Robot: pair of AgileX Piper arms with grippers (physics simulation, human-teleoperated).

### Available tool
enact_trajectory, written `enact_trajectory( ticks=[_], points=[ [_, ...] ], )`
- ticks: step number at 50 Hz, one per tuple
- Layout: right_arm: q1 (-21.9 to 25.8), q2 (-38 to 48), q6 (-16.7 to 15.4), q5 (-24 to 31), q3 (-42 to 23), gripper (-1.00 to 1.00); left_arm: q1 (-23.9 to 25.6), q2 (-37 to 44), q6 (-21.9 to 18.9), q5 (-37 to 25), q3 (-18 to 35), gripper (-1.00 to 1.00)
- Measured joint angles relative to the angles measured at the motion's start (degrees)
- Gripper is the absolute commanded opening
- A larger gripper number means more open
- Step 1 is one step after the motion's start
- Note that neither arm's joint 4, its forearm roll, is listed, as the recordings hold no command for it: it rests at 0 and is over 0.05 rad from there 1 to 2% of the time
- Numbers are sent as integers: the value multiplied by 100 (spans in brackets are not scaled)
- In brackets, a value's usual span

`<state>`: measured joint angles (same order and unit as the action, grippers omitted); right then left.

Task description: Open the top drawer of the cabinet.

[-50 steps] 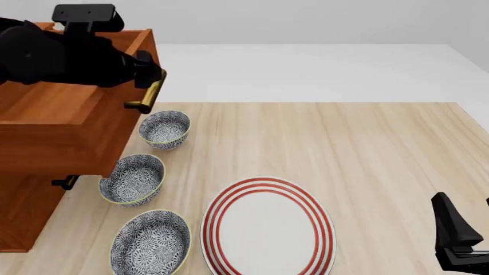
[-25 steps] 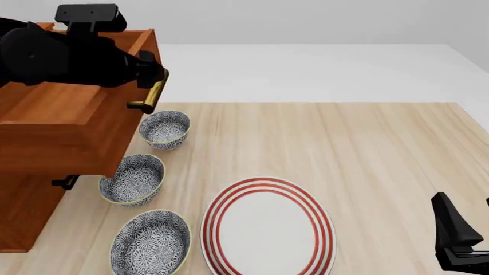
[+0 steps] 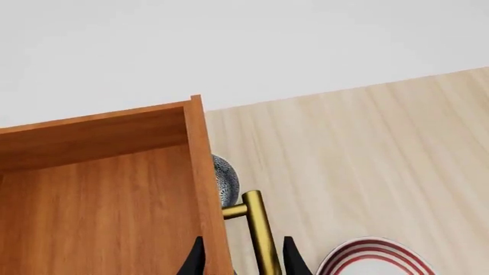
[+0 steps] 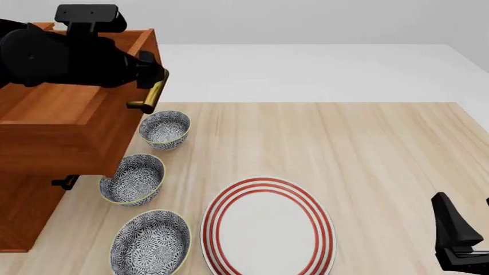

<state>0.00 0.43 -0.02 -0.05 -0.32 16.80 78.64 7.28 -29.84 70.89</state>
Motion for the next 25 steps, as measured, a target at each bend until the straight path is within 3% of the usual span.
enact_trajectory(
  ticks=[25],
  points=[
    [0,0,0,0,0,100,62,-79,-182,-226,-8,100]
  ],
)
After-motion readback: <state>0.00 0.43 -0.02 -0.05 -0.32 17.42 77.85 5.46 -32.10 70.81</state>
